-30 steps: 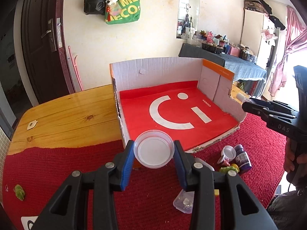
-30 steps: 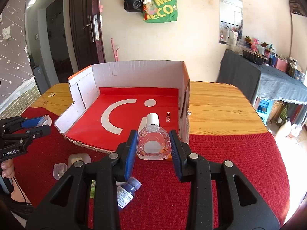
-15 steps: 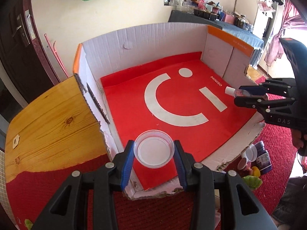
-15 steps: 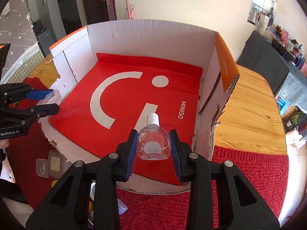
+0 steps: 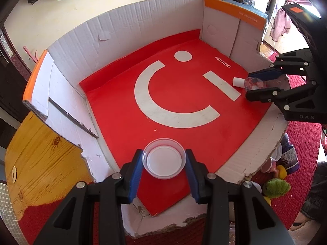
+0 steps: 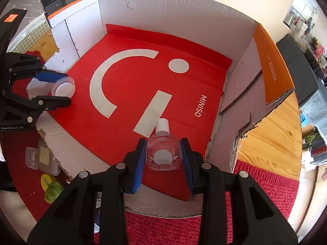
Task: Organize objects
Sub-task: 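Carry both items into the orange box and lower them onto the red floor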
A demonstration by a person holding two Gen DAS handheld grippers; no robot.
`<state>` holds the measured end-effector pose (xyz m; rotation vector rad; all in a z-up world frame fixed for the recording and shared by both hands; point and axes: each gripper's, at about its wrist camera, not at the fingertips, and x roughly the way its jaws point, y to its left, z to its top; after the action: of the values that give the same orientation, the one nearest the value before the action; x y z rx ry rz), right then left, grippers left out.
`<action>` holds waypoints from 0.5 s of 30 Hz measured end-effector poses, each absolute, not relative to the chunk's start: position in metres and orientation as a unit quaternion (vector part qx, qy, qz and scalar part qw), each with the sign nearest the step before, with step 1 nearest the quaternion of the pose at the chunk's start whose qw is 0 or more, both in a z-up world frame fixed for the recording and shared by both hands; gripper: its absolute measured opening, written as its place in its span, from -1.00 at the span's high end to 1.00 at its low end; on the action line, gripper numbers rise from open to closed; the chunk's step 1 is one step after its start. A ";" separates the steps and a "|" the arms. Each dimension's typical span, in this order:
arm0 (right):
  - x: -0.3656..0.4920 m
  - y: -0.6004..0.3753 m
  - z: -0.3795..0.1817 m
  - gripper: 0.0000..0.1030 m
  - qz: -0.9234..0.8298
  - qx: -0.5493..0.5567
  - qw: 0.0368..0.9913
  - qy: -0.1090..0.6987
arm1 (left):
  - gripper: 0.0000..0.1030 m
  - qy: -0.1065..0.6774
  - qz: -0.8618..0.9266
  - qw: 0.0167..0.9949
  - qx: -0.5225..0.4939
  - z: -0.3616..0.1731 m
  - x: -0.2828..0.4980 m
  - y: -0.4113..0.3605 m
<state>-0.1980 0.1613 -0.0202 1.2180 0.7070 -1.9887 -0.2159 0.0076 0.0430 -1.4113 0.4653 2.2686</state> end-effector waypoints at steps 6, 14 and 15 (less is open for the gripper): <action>-0.195 0.168 -0.020 0.38 -0.759 0.468 0.351 0.285 | 0.17 0.173 0.811 0.224 -0.512 0.042 -0.217 0.007; -0.189 0.180 -0.018 0.38 -0.756 0.465 0.356 0.292 | 0.17 0.174 0.809 0.227 -0.513 0.042 -0.219 0.008; -0.188 0.182 -0.017 0.38 -0.755 0.465 0.357 0.293 | 0.17 0.174 0.809 0.227 -0.513 0.042 -0.219 0.008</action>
<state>-0.1881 0.1820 -0.0174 1.2005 0.7563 -1.9497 -0.2191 0.0082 0.0419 -1.4138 0.4788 2.2297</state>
